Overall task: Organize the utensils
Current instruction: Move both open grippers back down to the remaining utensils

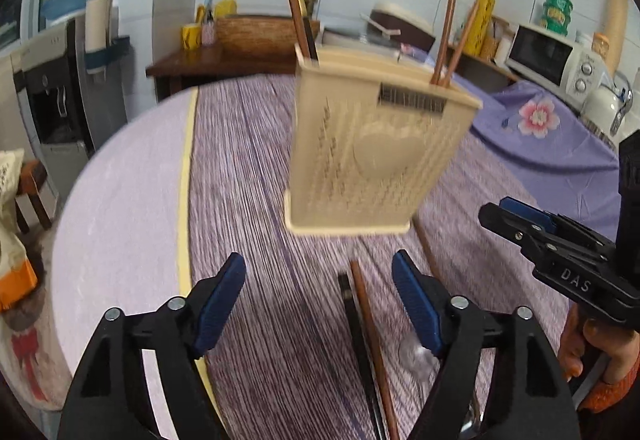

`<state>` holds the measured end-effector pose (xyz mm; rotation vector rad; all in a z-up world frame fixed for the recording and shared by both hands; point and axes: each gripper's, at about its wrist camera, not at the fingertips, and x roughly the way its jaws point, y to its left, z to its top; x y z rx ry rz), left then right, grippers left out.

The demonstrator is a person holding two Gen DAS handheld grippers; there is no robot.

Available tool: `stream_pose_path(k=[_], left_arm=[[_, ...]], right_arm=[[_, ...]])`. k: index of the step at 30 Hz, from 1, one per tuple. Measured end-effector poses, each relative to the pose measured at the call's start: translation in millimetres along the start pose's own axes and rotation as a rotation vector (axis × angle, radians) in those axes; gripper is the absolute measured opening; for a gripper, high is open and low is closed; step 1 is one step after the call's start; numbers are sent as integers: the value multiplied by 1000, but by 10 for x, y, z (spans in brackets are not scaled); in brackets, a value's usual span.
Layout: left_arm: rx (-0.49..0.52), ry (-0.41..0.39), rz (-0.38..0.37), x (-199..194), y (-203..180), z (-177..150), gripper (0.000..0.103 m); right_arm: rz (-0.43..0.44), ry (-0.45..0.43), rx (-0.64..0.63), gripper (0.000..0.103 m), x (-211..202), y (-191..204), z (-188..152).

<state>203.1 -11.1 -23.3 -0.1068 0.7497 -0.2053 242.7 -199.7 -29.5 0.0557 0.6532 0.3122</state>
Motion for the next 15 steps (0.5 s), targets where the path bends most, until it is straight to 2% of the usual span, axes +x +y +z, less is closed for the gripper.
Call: stream_pose_path(k=[5,9,15], left_arm=[[5,72,-30,140,-21,-204,57],[12,112,-46,237,-62,-272,45],[24,134,-66,295,-111,-302,39]], right_arm=[[-11,90,27,47,223,-102,-227],[-15,125,40,47,333,-135,-270],[-7,144,68,47,391,-162,-321]])
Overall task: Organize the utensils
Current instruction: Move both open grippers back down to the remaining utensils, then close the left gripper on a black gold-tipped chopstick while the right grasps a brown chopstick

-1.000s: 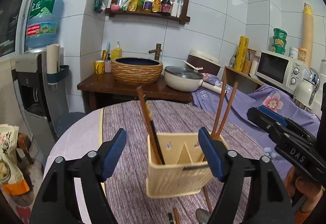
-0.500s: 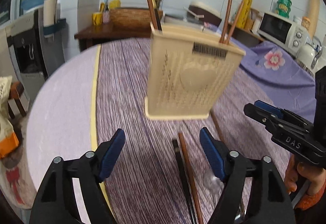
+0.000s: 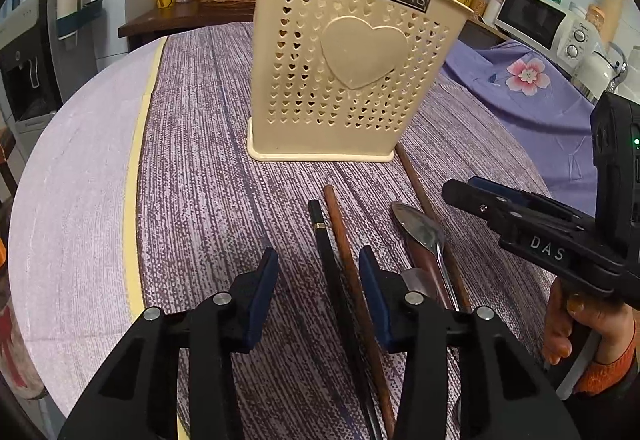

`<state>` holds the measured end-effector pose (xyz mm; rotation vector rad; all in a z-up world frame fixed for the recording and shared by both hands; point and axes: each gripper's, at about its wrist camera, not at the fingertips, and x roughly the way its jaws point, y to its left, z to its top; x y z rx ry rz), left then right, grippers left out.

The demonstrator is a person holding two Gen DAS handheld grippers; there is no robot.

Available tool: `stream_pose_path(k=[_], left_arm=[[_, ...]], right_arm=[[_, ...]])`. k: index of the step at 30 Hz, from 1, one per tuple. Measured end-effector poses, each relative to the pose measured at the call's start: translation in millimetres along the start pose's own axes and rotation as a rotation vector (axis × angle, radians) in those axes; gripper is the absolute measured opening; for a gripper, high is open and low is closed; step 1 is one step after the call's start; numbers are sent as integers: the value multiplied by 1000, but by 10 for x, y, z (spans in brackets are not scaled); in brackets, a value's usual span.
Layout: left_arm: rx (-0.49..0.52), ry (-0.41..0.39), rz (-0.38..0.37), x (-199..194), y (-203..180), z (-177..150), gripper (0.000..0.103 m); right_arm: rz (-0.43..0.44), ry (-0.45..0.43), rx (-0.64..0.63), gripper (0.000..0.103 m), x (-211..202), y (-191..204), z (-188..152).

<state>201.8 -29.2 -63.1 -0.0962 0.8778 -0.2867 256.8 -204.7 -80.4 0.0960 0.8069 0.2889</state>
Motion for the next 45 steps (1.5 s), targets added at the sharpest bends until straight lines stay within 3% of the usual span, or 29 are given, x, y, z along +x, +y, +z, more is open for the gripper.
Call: stream_pose_path(k=[11,21,29,33,43,45], left_arm=[[29,31,48,118,-87,-58,24],[79,38,100,199,-196,15,22],[94,37,140,283,-169,111,12],[97,33,146,285,-170,125,11],[115,34,166,294,-216,118,11],[118,33,169,286,-247,101,11]], right_arm=[[-8,5,1,47,-5,5,-17],[-61,31,-24,47,127,100,46],[-124,72,-27,37,437,205,180],[-160,67,-52,35,486,279,199],[-183,80,-102,11,520,324,208],[-180,76,-92,11,516,321,203]])
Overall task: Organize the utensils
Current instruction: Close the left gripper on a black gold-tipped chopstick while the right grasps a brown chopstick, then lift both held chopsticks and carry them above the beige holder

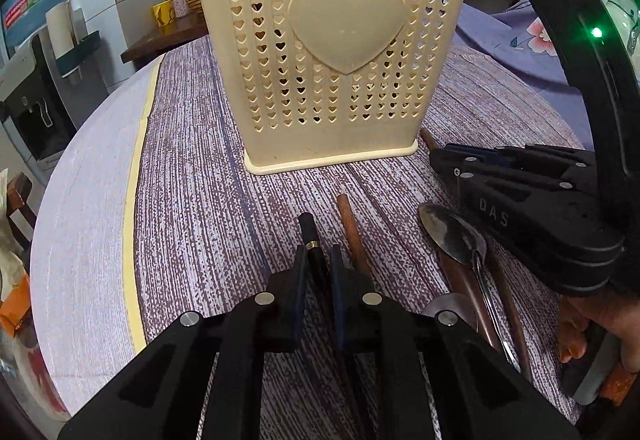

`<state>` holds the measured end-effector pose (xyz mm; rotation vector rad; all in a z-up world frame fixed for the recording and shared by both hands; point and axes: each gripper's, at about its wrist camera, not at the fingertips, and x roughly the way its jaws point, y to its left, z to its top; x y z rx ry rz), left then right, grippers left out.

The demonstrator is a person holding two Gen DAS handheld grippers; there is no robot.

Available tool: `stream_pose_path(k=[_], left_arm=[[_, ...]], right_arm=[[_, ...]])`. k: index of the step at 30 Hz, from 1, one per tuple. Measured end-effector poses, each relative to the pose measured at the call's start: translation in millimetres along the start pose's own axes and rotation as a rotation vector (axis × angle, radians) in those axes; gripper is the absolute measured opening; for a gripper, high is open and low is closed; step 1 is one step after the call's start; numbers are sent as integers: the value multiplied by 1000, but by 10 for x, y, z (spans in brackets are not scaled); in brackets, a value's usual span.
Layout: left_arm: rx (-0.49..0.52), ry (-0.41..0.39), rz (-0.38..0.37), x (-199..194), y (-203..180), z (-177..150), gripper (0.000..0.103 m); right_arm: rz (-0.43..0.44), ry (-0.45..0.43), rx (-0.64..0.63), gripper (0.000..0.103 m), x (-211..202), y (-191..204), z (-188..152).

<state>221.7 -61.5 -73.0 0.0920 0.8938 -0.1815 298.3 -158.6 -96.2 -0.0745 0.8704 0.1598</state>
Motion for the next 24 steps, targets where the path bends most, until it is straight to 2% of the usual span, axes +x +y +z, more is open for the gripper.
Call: stream_pose_path(k=[4,11,15,24], left_arm=[[-7,-1,-5,12,15,7,10],[-28,-8,-28,38,53,38,10],[-27,-18,-41,52,67,47,9],[-84,-34,-99,14,188,74,9]], right_arm=[[20,0,29,10,19,-75,34],[102,-4,139,9,56,-275,61],[146,-31,187,9,16,-374,69],[177,-93,224,8,-210,-527,66]])
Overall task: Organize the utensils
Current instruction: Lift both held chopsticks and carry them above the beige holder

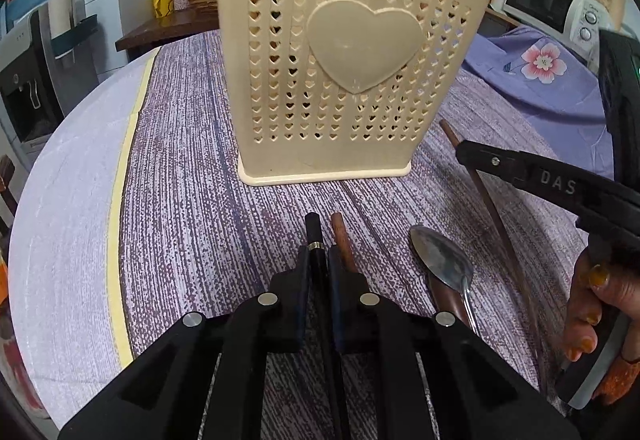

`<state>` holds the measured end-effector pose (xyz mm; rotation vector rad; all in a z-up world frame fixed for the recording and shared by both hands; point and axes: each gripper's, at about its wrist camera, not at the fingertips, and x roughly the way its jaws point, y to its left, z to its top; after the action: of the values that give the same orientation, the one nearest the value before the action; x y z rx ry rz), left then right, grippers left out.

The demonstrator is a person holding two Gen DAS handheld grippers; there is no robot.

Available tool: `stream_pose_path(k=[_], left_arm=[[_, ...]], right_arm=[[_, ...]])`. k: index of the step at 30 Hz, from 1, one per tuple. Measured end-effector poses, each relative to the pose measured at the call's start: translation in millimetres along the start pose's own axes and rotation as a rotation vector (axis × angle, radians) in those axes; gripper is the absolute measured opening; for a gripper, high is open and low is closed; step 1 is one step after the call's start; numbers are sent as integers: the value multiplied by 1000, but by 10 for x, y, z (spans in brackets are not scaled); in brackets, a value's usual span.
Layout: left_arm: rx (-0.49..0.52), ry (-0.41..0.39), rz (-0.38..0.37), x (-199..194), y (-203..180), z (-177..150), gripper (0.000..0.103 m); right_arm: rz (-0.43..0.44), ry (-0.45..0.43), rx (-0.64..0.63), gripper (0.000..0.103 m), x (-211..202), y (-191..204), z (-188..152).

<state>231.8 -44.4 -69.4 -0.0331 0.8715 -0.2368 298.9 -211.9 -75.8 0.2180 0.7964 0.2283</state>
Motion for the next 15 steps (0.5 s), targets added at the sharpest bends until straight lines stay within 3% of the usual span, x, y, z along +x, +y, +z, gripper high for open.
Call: stream_pose_path(k=[7,15], left_arm=[[-43,-86,-49,-335,67,98,9],[-53,-199,-99,-807,41,245,8]], right_arm=[[97,-84,28,8,-381,-90,82],[219,-196,-21,8,-979,86,236]])
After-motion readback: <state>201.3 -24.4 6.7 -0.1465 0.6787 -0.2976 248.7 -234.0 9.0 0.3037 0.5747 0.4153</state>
